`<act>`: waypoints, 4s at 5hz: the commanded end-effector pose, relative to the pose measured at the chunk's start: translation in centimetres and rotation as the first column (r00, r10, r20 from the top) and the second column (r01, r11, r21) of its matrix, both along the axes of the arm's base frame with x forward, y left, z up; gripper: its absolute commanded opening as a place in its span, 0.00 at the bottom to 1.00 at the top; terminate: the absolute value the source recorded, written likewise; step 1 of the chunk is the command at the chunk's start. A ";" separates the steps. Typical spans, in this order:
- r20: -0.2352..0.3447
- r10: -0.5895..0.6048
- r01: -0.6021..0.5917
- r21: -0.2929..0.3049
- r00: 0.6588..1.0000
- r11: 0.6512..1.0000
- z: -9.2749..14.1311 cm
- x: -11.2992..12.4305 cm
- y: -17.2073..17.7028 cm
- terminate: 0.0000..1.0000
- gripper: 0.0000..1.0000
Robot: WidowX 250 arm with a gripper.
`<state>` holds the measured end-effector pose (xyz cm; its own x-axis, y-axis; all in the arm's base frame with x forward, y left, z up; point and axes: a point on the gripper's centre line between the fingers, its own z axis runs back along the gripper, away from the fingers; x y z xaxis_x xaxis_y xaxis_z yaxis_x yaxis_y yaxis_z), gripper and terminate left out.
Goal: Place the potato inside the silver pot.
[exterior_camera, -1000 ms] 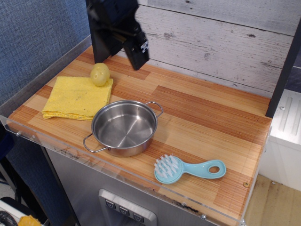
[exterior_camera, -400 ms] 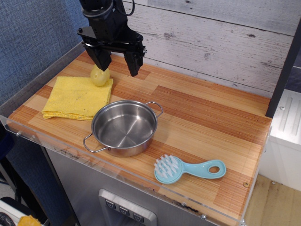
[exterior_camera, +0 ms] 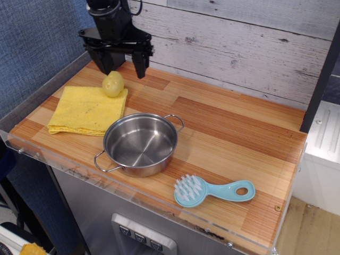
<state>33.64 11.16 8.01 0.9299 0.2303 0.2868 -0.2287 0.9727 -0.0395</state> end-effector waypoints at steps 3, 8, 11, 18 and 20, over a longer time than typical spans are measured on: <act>-0.010 0.164 -0.164 0.025 0.986 0.986 -1.4 -1.1 4.3 0.00 1.00; -0.052 0.110 -0.106 0.078 0.993 0.991 -3.8 0.5 4.0 0.00 0.00; -0.005 -0.010 0.011 0.119 1.000 0.993 -1.2 0.2 3.8 0.00 0.00; -0.041 -0.511 0.512 0.140 0.858 0.848 0.6 -9.3 -8.0 0.00 0.00; -0.078 -0.481 0.487 0.127 0.873 0.864 -1.0 -9.4 -6.3 0.00 0.00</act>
<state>25.00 3.84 5.94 0.9336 -0.2916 0.2084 0.2794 0.9563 0.0865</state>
